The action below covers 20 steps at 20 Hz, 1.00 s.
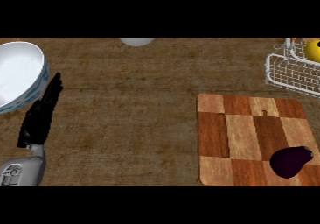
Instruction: Pick the lemon from the cutting board and place it in the tiered basket
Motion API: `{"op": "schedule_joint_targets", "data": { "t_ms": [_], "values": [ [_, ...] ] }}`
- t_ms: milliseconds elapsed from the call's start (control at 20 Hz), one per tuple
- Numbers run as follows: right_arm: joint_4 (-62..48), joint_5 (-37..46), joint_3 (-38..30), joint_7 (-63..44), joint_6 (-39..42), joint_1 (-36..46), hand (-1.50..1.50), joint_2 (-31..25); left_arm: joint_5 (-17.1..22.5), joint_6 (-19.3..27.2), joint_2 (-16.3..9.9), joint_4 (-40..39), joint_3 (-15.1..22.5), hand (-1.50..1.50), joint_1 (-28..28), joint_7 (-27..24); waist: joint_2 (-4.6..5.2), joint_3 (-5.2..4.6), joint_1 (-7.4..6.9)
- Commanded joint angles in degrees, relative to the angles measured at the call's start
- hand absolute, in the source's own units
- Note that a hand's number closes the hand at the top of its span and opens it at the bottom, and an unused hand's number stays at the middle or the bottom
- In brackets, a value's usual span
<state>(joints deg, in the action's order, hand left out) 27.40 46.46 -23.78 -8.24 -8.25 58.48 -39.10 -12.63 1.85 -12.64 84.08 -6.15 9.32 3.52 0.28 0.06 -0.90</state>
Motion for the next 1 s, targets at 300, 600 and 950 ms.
{"op": "schedule_joint_targets", "data": {
  "t_ms": [300,600,950],
  "values": [
    [7.1,-5.9,-4.9,-4.0,-0.6,-0.8,-1.50,-5.6,-0.2,0.6,0.4,-1.5,-1.1,0.00,-0.8,-0.7,-0.37,-0.10,1.00],
    [14.3,-13.9,-10.6,-8.1,9.7,-8.6,-1.50,-10.2,-0.8,1.0,0.3,0.0,-1.1,0.00,-0.9,0.6,-0.92,-0.10,2.46],
    [22.4,-24.3,-21.0,-3.2,20.0,-25.3,-1.50,-16.0,0.7,-0.3,-0.6,1.5,-2.4,0.00,-2.3,1.1,-0.80,-0.06,2.87]
  ]
}}
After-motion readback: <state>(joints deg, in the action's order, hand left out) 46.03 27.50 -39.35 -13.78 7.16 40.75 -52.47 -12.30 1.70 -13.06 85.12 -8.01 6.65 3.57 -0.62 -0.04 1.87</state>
